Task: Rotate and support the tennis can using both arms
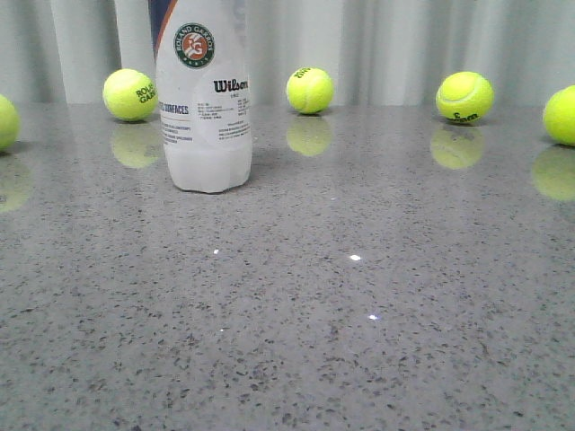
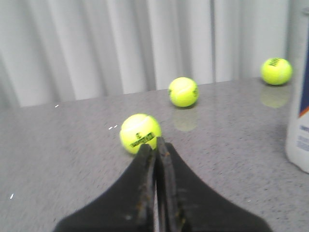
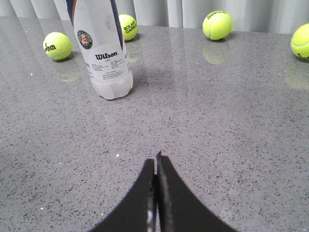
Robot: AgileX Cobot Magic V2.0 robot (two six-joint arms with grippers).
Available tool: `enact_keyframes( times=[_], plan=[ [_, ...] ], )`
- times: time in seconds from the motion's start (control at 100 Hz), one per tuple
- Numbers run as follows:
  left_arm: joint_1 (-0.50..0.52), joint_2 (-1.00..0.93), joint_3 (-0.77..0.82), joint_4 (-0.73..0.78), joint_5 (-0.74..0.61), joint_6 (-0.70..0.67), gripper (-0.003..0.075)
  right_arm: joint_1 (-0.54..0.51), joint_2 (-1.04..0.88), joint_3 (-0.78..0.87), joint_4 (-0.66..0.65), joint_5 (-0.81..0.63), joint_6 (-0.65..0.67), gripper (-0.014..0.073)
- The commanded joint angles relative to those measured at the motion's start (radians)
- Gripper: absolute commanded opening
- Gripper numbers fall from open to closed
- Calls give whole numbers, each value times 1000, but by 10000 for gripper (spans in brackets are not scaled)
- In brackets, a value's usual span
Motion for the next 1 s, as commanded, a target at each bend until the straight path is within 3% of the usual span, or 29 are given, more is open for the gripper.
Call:
enact_keyframes(
  times=[0.0, 0.35, 0.41, 0.99],
  plan=[
    [43, -35, 44, -2, -106, -39, -19, -6, 10, -24, -1, -72, -7, -60],
    [119, -275, 387, -4, -257, -110, -19, -6, 10, -24, -1, -72, -7, -60],
    [119, -331, 380, -9, -139, -110, -19, -6, 10, -24, -1, -71, -7, -60],
    [119, -318, 383, -9, -170, -110, -19, -6, 13, -24, -1, -71, -7, -60]
  ],
)
